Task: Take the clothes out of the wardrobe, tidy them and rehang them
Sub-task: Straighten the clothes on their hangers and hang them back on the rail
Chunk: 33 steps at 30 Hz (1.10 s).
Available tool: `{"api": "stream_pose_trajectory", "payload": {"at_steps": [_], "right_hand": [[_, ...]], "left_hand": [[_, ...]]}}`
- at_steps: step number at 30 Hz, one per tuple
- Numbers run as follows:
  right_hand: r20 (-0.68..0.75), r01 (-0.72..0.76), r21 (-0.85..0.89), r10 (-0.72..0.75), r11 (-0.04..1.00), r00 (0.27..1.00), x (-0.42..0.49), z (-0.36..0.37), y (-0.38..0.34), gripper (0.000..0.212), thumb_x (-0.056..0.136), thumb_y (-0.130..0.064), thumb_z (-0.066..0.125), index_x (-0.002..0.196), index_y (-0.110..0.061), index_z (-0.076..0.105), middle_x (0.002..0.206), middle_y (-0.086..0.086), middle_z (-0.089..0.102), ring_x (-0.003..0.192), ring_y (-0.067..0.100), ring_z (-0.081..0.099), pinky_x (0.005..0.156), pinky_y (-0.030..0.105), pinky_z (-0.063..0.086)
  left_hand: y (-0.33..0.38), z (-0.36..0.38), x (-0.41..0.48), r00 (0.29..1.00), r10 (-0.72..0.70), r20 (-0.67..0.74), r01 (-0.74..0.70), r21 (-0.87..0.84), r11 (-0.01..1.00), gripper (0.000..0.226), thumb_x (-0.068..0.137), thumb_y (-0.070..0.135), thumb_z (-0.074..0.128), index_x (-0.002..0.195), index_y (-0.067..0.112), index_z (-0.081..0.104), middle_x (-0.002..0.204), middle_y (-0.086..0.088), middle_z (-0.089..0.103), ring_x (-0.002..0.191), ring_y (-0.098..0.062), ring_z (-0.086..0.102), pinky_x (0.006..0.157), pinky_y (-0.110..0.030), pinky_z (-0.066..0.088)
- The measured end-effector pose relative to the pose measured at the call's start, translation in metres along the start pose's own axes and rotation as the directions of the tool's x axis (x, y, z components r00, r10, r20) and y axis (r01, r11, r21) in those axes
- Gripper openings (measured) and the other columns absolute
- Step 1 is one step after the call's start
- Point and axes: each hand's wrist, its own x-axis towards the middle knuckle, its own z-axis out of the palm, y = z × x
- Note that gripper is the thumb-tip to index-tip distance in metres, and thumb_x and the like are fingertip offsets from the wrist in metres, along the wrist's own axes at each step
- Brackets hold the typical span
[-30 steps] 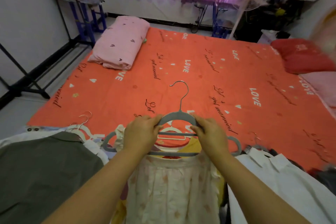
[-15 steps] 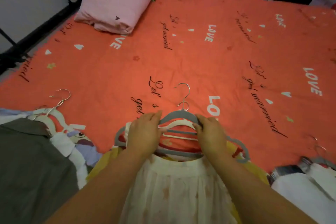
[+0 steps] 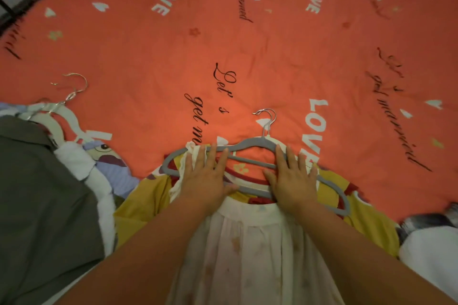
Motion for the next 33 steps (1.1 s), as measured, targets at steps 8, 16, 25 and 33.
{"api": "stream_pose_trajectory", "payload": {"at_steps": [8, 16, 25, 33], "right_hand": [[-0.079, 0.142, 0.171, -0.131, 0.975, 0.988, -0.114, -0.067, -0.058, 0.061, 0.096, -0.035, 0.043, 0.149, -0.026, 0.014, 0.151, 0.001, 0.028, 0.137, 0.022, 0.026, 0.113, 0.039, 0.023], [-0.086, 0.367, 0.196, -0.357, 0.909, 0.93, -0.193, -0.121, -0.155, 0.056, 0.096, -0.038, 0.043, 0.147, -0.03, 0.021, 0.147, -0.005, 0.034, 0.134, 0.016, 0.031, 0.111, 0.028, 0.025], [-0.08, 0.434, 0.187, -0.427, 0.881, 0.901, -0.196, -0.117, -0.288, 0.049, 0.098, -0.038, 0.038, 0.145, -0.03, 0.026, 0.145, -0.006, 0.038, 0.13, 0.014, 0.036, 0.108, 0.025, 0.028], [-0.004, 0.388, 0.174, -0.393, 0.905, 0.919, -0.135, -0.046, -0.404, 0.05, 0.097, -0.036, 0.042, 0.144, -0.024, 0.031, 0.142, -0.002, 0.043, 0.128, 0.015, 0.041, 0.108, 0.027, 0.029]], "left_hand": [[-0.013, -0.1, -0.102, 0.996, -0.001, -0.089, 0.0, -0.004, 1.0, 0.065, 0.095, 0.043, 0.041, 0.148, 0.021, 0.01, 0.156, 0.0, 0.009, 0.142, -0.019, 0.008, 0.114, -0.041, 0.006], [-0.084, -0.182, -0.211, 0.974, -0.162, -0.156, 0.163, -0.011, 0.987, 0.052, 0.096, 0.036, 0.037, 0.145, 0.024, 0.022, 0.148, 0.006, 0.029, 0.136, -0.011, 0.022, 0.114, -0.036, 0.009], [-0.21, -0.199, -0.23, 0.948, -0.265, -0.177, 0.26, -0.052, 0.964, 0.059, 0.095, 0.04, 0.041, 0.147, 0.024, 0.019, 0.15, 0.004, 0.028, 0.138, -0.013, 0.022, 0.115, -0.038, 0.007], [-0.33, -0.163, -0.181, 0.974, -0.193, -0.122, 0.186, -0.065, 0.98, 0.061, 0.094, 0.04, 0.044, 0.147, 0.022, 0.019, 0.149, 0.003, 0.029, 0.137, -0.013, 0.023, 0.115, -0.038, 0.009]]}}
